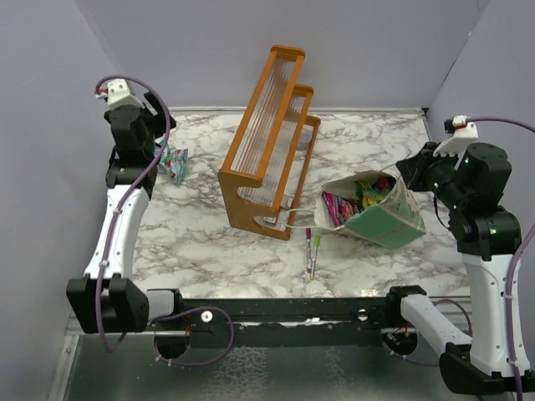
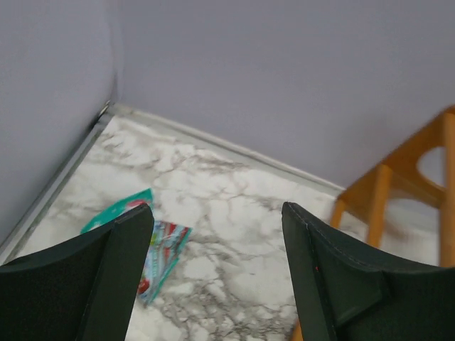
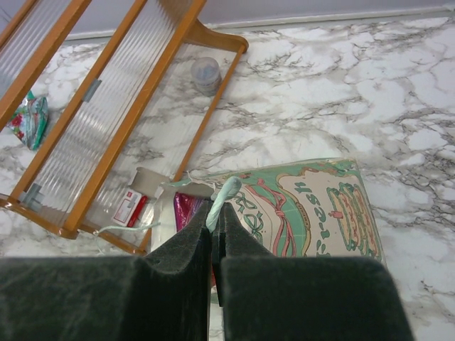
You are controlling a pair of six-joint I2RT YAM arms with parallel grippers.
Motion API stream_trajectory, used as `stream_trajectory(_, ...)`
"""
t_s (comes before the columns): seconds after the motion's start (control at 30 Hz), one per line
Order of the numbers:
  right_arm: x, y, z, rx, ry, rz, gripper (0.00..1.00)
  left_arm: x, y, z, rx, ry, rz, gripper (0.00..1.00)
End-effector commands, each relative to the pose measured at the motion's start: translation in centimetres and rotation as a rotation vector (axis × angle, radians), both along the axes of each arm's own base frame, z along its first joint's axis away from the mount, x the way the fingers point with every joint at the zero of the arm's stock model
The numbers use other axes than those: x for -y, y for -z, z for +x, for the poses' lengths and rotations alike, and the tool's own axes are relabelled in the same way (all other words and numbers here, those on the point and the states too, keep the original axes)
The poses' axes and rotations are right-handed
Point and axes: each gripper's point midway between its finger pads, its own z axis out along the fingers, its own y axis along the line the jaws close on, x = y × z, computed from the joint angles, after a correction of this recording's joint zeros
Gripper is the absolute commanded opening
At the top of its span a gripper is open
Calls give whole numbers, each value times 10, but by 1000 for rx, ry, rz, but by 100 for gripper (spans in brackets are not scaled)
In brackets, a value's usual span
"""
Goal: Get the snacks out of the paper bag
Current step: Place the snack at the center of the board, then take out the snack from the paper bag.
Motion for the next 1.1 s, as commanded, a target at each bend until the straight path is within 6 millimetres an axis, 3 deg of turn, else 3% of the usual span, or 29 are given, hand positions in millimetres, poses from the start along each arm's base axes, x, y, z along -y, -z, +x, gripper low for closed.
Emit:
stream_trajectory(0.0, -3, -42, -11, 176, -19, 13, 1, 80, -56, -32, 164, 250, 119, 76)
stream_trajectory(0.17, 1, -41, -22, 195, 2, 12, 1, 163, -85, -90, 225, 585, 102, 76)
stream_trajectory(0.27, 3, -39, -24, 199, 10, 6, 1, 194, -98, -130, 269, 763, -8, 77)
stream_trajectory(0.33, 3, -38, -24, 201, 13, 4, 1, 207, -109, -155, 293, 842, -93, 82)
stream_trajectory(0.4, 4, -36, -23, 200, 16, 3, 1, 220, -114, -172, 293, 905, -193, 90)
stream_trajectory(0.57, 3, -35, -18, 197, 14, 0, 1, 269, -112, -207, 261, 1104, -392, 90)
stream_trajectory(0.73, 4, -33, -16, 193, 15, -3, 1, 331, -87, -230, 171, 1202, -433, 90)
stream_trajectory(0.83, 5, -33, -18, 191, 18, -7, 1, 369, -59, -239, 52, 1218, -457, 79)
stream_trajectory(0.93, 6, -33, -19, 194, 23, -10, 1, 400, -30, -241, -52, 1149, -429, 67)
stream_trajectory(1.07, 5, -33, -18, 192, 19, -14, 1, 427, 6, -244, -203, 983, -338, 62)
